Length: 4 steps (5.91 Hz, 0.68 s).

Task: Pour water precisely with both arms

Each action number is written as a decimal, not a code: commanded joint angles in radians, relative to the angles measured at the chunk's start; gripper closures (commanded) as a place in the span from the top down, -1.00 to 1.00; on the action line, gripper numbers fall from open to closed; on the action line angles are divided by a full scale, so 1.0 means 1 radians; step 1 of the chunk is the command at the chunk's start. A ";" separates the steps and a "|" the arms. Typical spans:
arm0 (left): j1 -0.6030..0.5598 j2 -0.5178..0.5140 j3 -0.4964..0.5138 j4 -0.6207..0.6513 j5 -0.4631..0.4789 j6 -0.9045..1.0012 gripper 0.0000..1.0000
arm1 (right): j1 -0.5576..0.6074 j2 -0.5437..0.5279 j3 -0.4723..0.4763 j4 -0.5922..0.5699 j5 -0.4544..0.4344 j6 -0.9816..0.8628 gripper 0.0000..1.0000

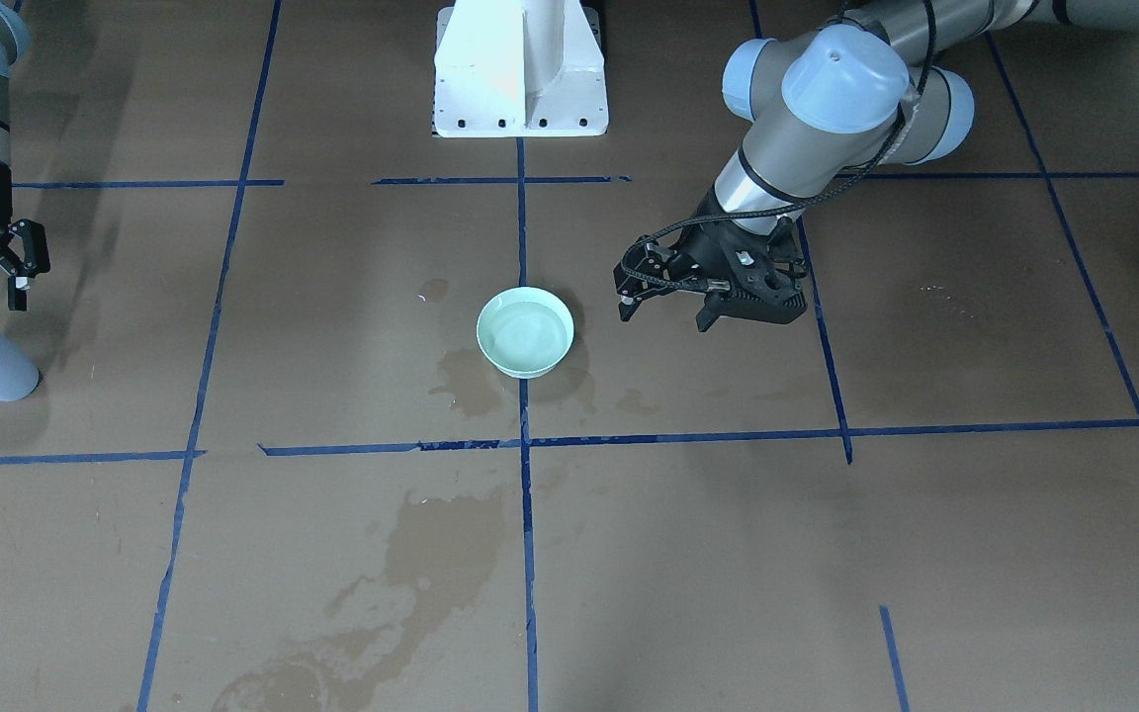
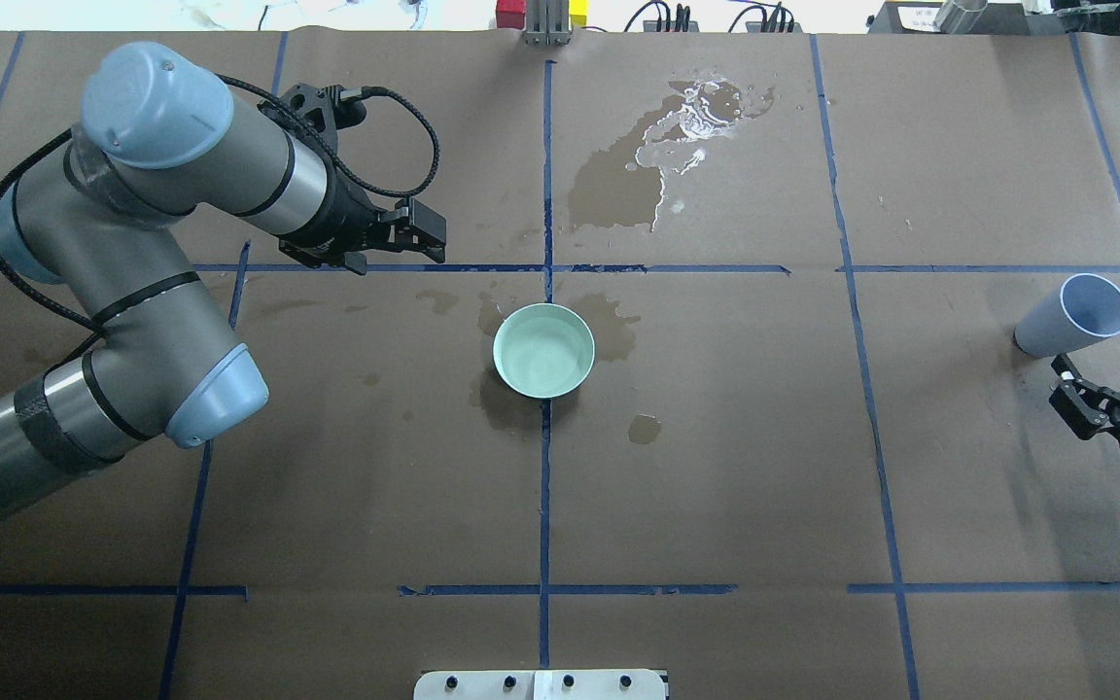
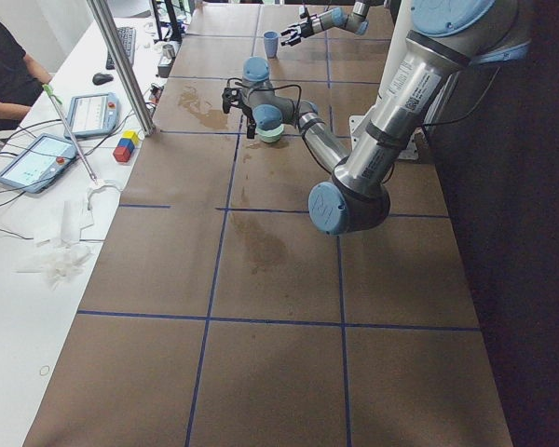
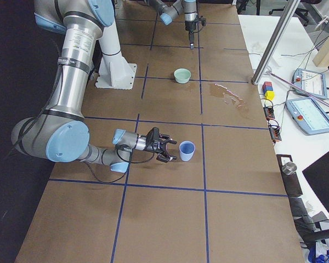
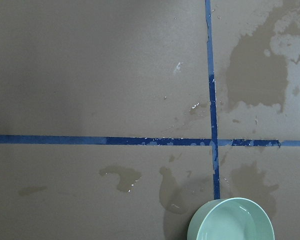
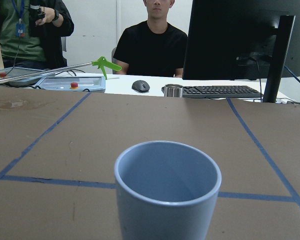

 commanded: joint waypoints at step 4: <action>-0.001 0.004 -0.009 0.000 0.001 0.000 0.99 | 0.006 0.088 -0.130 0.102 0.009 -0.083 0.98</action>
